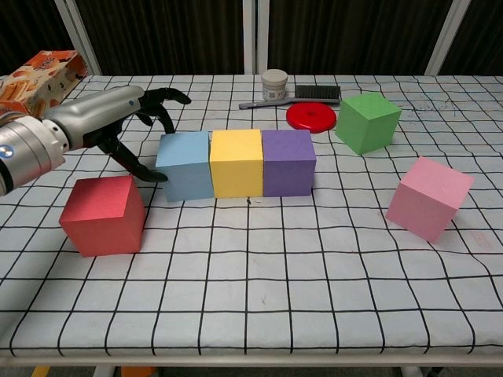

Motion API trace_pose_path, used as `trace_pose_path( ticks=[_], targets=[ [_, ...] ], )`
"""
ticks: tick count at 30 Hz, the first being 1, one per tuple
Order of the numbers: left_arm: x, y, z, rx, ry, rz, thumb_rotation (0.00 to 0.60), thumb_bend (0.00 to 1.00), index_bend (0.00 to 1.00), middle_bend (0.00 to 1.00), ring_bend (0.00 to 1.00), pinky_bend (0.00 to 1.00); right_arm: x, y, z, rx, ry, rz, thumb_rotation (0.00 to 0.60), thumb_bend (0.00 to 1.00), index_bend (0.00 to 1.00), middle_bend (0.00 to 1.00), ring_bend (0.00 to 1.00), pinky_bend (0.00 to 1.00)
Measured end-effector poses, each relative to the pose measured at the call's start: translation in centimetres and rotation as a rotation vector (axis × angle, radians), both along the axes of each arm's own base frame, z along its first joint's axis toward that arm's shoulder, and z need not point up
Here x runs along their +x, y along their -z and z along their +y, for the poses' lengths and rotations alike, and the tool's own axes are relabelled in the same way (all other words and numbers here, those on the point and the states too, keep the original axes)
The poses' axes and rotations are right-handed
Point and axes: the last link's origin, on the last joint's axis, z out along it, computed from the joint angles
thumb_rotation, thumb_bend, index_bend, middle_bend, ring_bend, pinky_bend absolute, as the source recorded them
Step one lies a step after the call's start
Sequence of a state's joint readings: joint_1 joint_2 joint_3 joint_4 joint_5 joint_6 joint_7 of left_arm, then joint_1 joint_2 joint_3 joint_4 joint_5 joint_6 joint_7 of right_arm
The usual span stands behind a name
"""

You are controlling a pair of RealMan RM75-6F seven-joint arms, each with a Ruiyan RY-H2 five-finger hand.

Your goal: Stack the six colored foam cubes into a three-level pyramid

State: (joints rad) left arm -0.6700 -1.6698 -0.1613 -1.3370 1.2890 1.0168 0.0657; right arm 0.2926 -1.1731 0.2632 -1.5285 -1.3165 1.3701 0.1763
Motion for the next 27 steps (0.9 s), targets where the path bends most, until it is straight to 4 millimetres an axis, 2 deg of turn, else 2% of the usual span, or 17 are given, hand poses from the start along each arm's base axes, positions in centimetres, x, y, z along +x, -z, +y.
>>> trace_pose_path(
  ticks=[8,14,18,27],
  targets=[
    [0.15,0.13,0.04,-0.008,0.001,-0.001,0.6,0.18,0.11,0.41,0.15,0.22,-0.22,-0.04,-0.04,0.002,0.006,-0.002,0.6,0.06,0.0,0.14,0.0,0.0],
    [0.06,0.11,0.06,-0.008,0.002,0.003,0.6,0.15,0.11,0.26,0.15,0.22,-0.33,-0.01,-0.12,0.004,0.009,-0.003,0.6,0.06,0.0,0.14,0.0,0.0],
    [0.01,0.03,0.14,-0.009,-0.003,0.0,0.6,0.14,0.11,0.21,0.14,0.22,-0.33,0.0,-0.14,0.004,0.01,-0.003,0.6,0.06,0.0,0.14,0.0,0.0],
    [0.07,-0.17,-0.11,-0.018,-0.002,-0.01,0.6,0.11,0.11,0.19,0.14,0.23,-0.32,-0.04,-0.15,0.003,0.01,-0.001,0.6,0.06,0.0,0.14,0.0,0.0]
  ],
)
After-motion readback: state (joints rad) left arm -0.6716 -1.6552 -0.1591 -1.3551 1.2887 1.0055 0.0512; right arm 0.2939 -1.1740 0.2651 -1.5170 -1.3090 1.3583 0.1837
